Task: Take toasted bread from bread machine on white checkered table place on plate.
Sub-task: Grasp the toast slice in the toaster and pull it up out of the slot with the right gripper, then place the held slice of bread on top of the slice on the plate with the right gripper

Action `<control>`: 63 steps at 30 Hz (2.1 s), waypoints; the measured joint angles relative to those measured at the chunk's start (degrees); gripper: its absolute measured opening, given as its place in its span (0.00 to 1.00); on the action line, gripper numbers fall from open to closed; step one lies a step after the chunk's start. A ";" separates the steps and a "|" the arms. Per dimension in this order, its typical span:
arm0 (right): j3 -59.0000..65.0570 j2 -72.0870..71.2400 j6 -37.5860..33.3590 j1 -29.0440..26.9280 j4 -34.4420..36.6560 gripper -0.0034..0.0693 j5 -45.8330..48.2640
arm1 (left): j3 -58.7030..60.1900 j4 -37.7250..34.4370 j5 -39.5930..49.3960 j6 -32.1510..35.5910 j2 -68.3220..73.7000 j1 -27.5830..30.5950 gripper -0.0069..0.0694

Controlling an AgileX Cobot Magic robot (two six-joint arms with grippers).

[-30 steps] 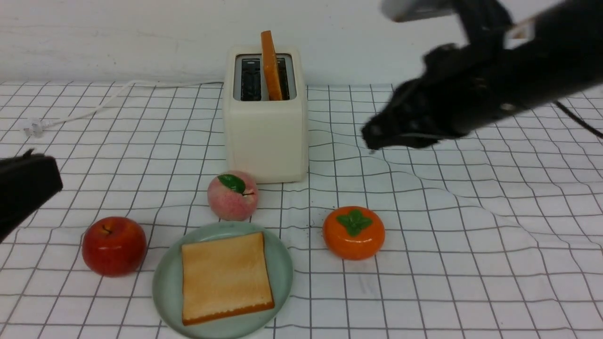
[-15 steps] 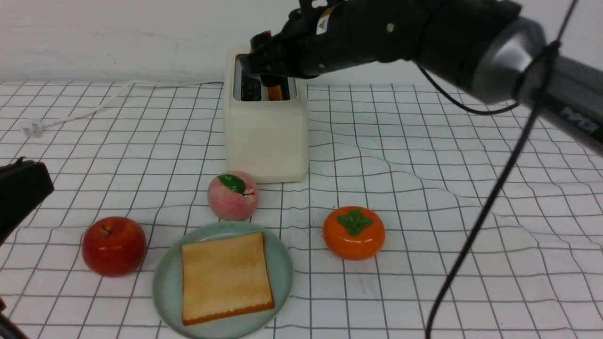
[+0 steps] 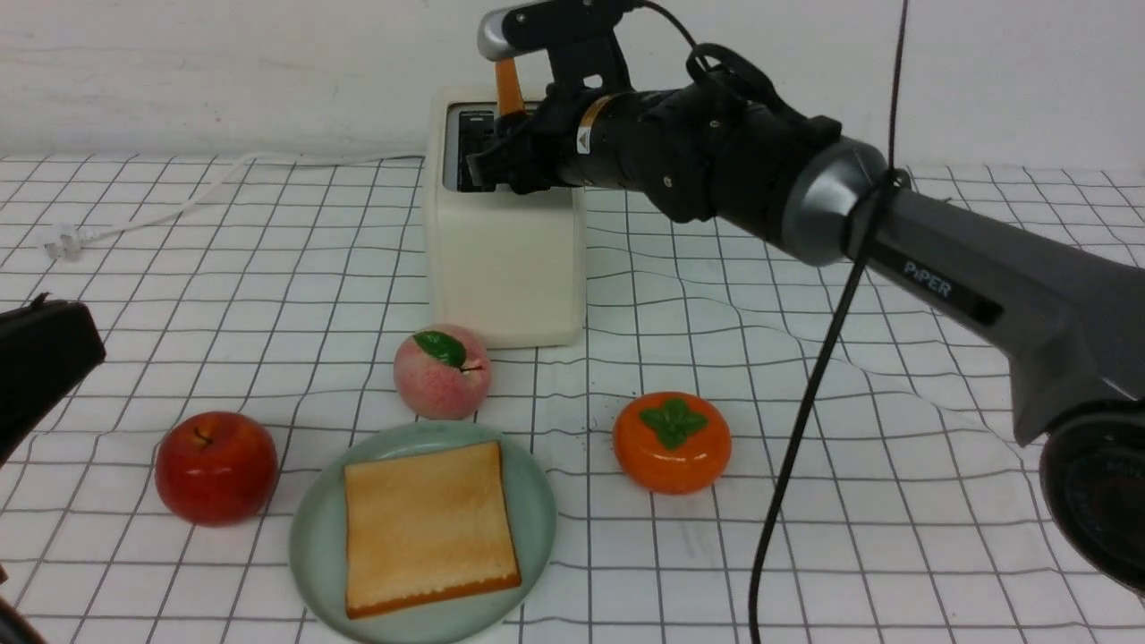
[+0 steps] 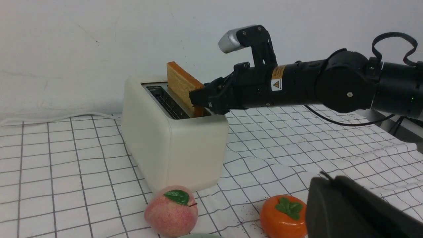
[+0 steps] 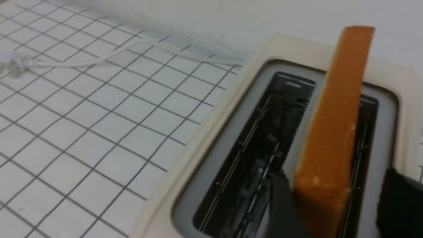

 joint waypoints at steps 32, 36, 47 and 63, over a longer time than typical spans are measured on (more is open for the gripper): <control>-0.16 -22.88 -5.66 4.25 0.81 0.19 19.23 | 0.00 4.80 1.89 0.00 0.00 0.00 0.07; 0.30 -29.88 -18.77 4.42 13.33 0.19 40.69 | 0.00 7.37 5.96 0.00 0.00 0.00 0.07; 29.55 -40.62 -33.28 -0.56 47.80 0.19 50.24 | 2.66 9.97 9.08 0.00 0.00 0.00 0.07; 34.93 -13.18 -58.44 -1.22 88.00 0.19 38.78 | 2.73 9.75 9.07 0.00 0.00 0.00 0.07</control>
